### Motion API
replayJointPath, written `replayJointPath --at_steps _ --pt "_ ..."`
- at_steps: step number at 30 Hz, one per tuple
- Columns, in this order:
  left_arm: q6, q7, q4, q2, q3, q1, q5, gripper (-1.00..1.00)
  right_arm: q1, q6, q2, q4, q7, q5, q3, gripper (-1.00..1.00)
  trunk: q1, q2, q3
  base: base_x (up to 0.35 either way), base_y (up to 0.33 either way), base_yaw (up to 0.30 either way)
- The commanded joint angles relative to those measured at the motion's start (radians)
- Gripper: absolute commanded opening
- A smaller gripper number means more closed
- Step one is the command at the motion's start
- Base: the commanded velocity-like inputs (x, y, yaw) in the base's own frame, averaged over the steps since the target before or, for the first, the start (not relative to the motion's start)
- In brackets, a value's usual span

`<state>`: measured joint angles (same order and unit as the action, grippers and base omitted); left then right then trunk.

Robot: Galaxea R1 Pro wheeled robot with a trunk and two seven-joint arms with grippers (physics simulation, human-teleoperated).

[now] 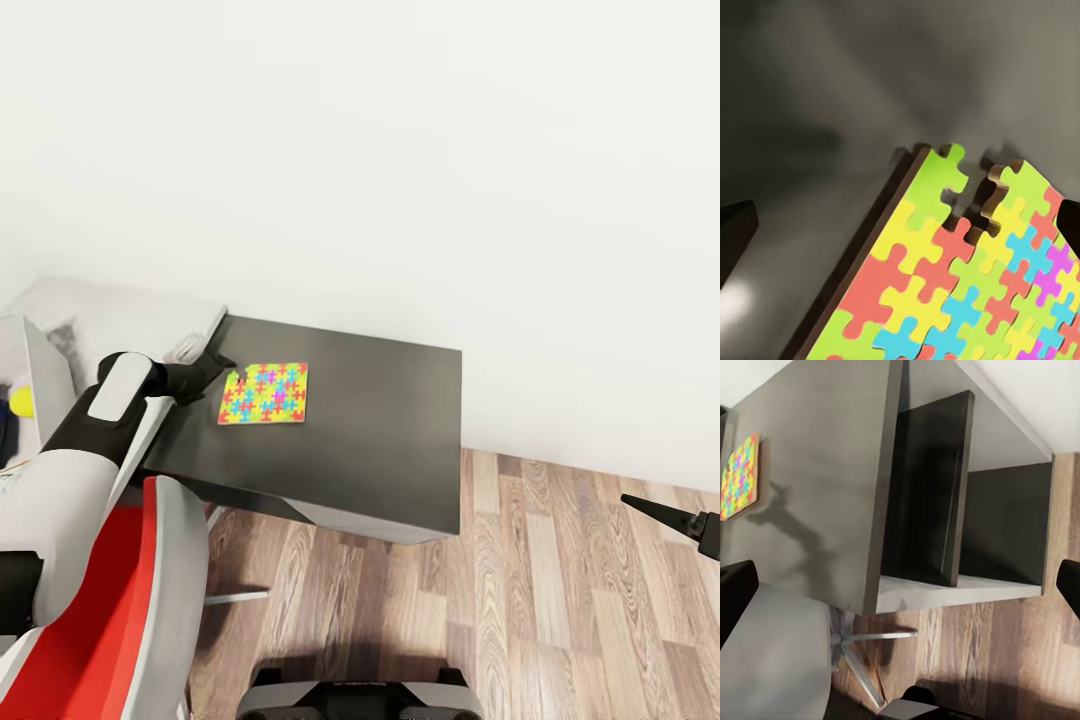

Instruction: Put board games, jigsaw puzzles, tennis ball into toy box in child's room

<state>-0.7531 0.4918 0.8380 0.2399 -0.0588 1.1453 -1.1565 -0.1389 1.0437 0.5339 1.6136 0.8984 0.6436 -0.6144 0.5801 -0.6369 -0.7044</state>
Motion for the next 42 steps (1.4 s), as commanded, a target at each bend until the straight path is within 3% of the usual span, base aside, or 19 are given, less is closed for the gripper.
replayJointPath --at_steps 1,13,26,42 --pt "0.001 0.010 0.001 0.000 -0.004 0.001 -0.011 1.00 -0.001 0.003 0.000 0.000 0.006 -0.004 -0.001 1.00 0.000 -0.001 -0.003 0.000 0.000 0.000" --pt "0.001 0.010 0.001 -0.005 -0.008 0.000 -0.010 1.00 -0.001 0.003 0.004 0.000 0.009 -0.004 -0.003 1.00 0.000 -0.001 -0.016 0.000 0.000 0.000" --pt "0.002 0.010 0.001 -0.015 -0.010 -0.002 -0.009 1.00 0.000 0.003 0.003 0.000 0.010 -0.004 -0.031 1.00 0.000 -0.001 -0.018 0.000 0.000 -0.011" --pt "0.026 0.008 -0.006 -0.016 -0.011 -0.008 -0.010 1.00 0.000 0.003 0.002 0.000 0.010 -0.004 -0.036 1.00 0.000 -0.001 -0.018 0.000 0.000 -0.201"
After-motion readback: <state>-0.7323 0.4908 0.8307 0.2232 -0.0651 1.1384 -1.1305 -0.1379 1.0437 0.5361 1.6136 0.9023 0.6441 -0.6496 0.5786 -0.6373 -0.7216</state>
